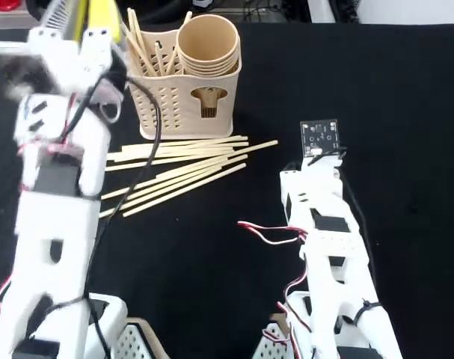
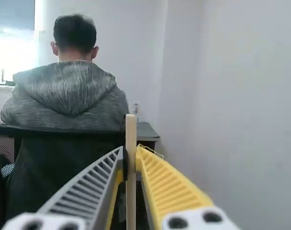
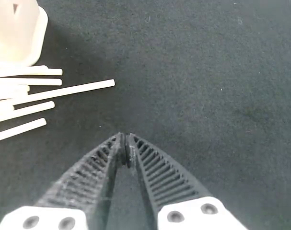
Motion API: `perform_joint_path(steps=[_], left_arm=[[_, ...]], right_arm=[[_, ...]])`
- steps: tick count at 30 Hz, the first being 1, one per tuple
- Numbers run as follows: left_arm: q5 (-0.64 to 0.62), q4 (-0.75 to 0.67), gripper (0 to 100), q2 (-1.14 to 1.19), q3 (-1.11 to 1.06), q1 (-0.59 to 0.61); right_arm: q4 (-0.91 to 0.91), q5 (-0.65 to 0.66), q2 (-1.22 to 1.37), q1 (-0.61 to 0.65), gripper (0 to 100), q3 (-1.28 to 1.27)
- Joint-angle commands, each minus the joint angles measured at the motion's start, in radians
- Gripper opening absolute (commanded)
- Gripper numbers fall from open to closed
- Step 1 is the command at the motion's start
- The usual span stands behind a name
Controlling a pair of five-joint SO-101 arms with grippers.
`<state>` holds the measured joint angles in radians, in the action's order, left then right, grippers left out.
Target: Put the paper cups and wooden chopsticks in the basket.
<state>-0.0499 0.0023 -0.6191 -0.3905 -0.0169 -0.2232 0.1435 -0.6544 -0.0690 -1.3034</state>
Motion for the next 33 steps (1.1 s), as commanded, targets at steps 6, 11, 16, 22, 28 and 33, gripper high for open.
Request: perform_joint_path(steps=[6, 11, 16, 22, 28, 33], left_arm=[[-0.008, -0.043, 3, 0.048, 0.039, 0.019], [-0.009, -0.043, 3, 0.040, 0.076, 0.016], [-0.009, -0.037, 3, 0.048, 0.208, 0.016], [-0.008, -0.041, 3, 0.144, 0.305, 0.024], [-0.008, -0.043, 3, 0.353, 0.360, 0.025], [-0.049, -0.038, 3, 0.419, 0.341, 0.041]], right_arm=[[0.018, -0.003, -0.021, -0.011, 1.3, 0.010], [0.018, -0.003, -0.021, -0.011, 1.3, 0.010], [0.020, -0.003, -0.021, -0.011, 1.3, 0.010], [0.020, 0.034, -0.021, -0.011, 1.3, 0.010], [0.020, 0.094, -0.021, -0.006, 1.3, 0.005], [0.020, 0.094, -0.021, -0.005, 1.3, 0.005]])
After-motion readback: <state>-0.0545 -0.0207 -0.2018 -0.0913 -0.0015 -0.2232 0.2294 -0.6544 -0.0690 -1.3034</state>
